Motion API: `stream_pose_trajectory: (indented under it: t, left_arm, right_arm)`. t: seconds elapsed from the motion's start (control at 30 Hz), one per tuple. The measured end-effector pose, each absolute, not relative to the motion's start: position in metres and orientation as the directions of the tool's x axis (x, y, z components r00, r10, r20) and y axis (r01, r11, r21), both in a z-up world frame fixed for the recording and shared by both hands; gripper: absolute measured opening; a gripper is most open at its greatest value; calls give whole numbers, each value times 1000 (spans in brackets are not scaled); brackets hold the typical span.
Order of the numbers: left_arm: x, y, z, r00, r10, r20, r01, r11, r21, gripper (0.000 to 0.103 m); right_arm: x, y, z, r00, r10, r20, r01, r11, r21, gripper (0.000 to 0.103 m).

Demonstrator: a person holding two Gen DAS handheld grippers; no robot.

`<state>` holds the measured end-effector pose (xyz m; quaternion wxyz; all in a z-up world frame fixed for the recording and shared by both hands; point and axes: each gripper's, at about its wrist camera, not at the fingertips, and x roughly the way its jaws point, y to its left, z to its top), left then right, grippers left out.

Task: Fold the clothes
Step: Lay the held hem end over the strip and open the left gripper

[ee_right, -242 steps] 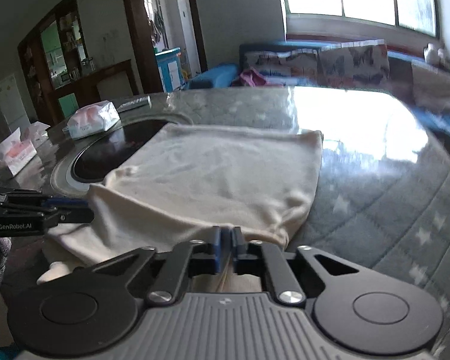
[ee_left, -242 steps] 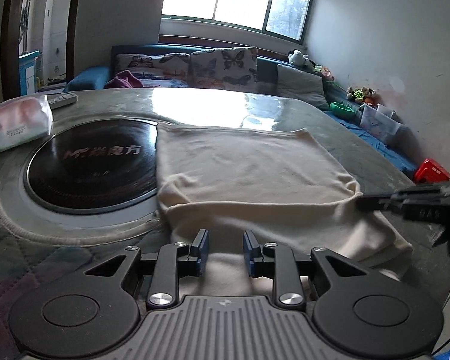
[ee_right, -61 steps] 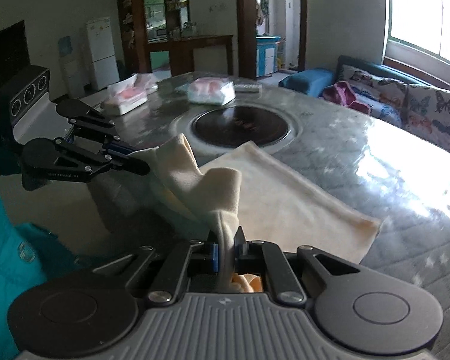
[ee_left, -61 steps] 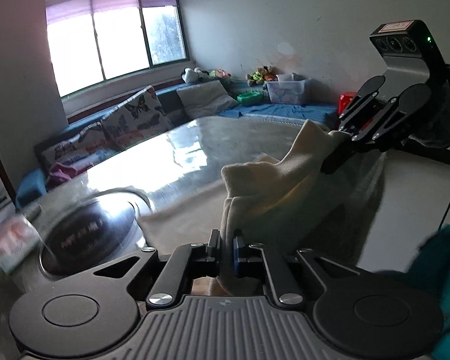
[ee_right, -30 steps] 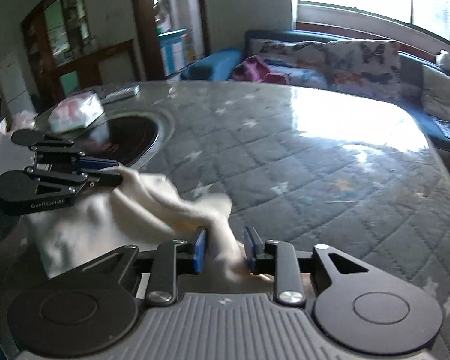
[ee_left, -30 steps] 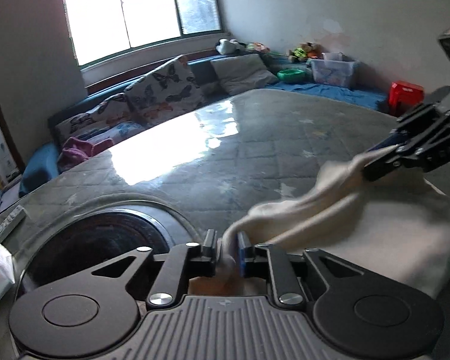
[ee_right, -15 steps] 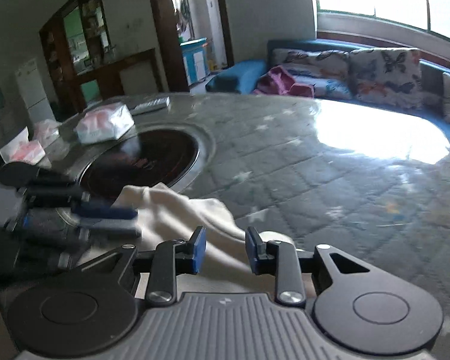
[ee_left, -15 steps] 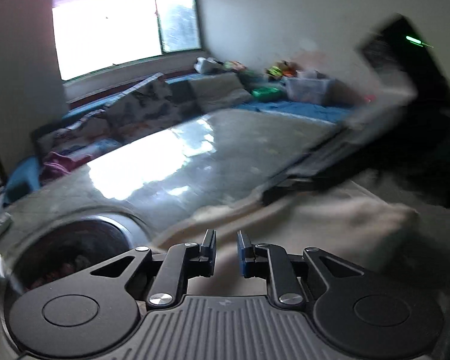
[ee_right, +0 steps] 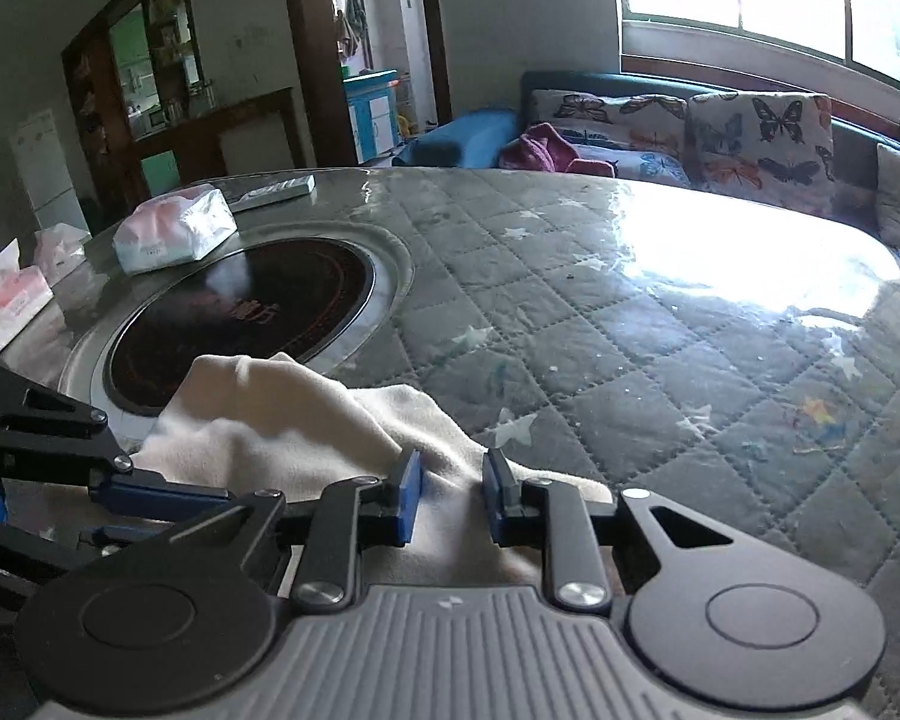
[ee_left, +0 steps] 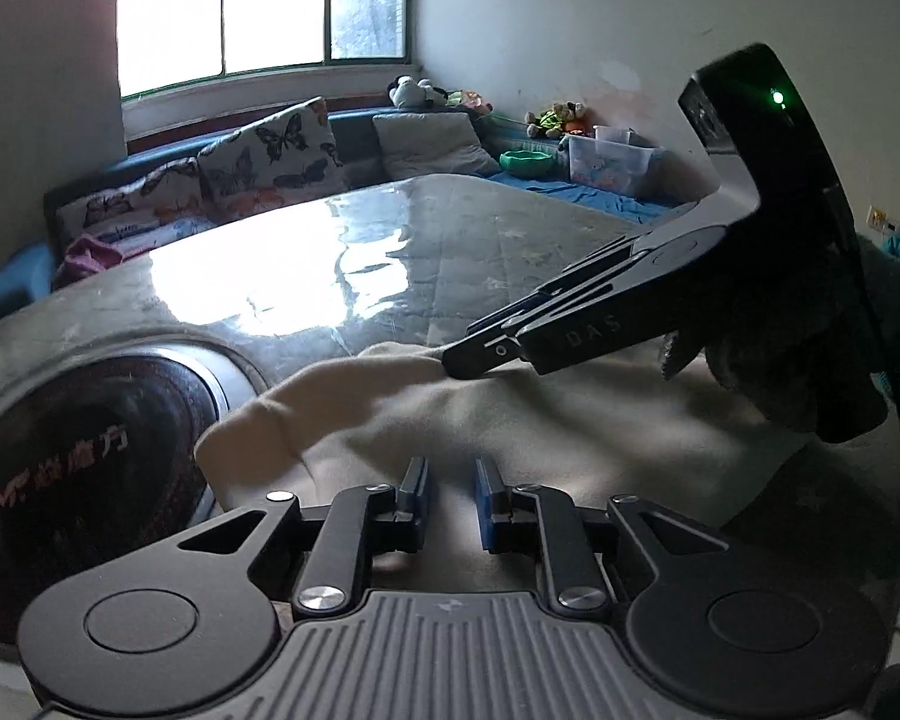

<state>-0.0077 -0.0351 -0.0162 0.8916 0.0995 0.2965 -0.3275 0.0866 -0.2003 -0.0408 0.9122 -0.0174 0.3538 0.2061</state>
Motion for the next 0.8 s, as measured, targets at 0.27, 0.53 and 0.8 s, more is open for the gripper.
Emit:
stream_pose_trajectory:
  t: [0.27,0.53,0.8]
  left_arm:
    - [-33,-31,-13,574,-544,-612,631,770,-94,16]
    - [-35,-32,-8,576,-538,-615,614,782,-109,19]
    - [-2,-38,-2,606,-505,-615,569,815,-109,19]
  right_arm:
    - [70,-194,-38,641,383,-665,-443,892,87,22]
    - [30,-197,-28,651,424,-630,-463,879,113,22]
    - [14,-215,-15,687,358,-632,-398,914,85,21]
